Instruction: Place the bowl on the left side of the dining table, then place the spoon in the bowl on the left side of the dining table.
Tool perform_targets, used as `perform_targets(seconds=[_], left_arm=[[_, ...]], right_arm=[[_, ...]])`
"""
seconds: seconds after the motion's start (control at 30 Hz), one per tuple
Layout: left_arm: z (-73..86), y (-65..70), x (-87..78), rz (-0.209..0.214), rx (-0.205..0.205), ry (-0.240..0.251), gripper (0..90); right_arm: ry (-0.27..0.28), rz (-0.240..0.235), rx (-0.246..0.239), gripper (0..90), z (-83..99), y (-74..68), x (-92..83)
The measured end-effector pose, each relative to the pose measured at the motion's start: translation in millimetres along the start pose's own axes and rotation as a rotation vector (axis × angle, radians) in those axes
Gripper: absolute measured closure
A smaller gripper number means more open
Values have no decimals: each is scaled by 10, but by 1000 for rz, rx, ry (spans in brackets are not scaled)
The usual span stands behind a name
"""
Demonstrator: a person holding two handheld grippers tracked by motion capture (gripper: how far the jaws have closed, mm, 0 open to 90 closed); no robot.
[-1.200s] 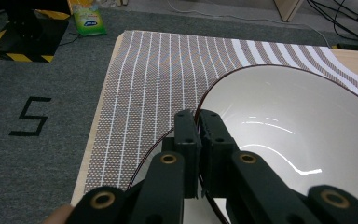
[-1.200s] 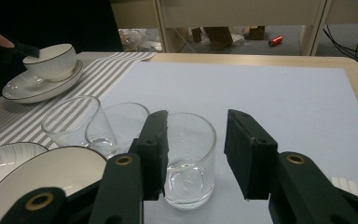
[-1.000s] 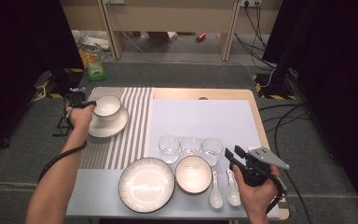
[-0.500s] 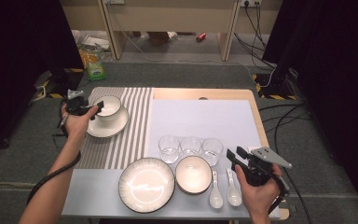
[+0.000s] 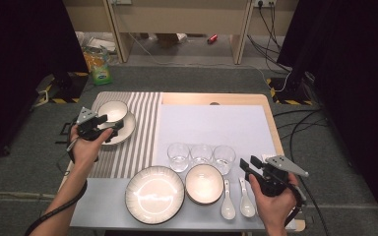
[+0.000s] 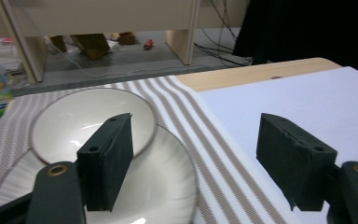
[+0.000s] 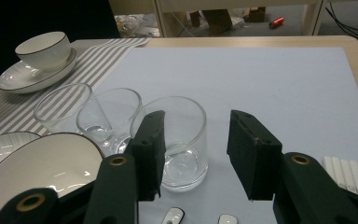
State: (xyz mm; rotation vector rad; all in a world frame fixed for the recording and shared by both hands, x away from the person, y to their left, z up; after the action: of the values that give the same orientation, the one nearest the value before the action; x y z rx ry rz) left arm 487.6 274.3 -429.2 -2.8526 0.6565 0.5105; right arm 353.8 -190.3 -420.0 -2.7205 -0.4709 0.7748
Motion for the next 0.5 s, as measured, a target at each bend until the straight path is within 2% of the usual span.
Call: perform_targets(seconds=[0.2,0.4,0.5], left_arm=[[17,267,-59,60,24,14,264],[31,445,-90,105,36,36,255],[29,525,-107,133,64,42,250]], right_arm=[[-16,8,6,566,-1,26,-9],[-78,24,22,581,34,100,21],[-114,28,34,582,63,131,38]])
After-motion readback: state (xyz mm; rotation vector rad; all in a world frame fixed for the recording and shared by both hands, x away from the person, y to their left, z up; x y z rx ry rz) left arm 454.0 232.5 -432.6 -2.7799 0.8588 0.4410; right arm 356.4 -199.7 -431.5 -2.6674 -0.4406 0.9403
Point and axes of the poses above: each handheld gripper's, and its own axes: x roughly forward along the jaws, z roughly out of its underside, y roughly to its right, the point moved 6 cm from there along x, roughly forward along the jaws, and after that the axes turned 12 degrees about x, right-handed, at the moved point
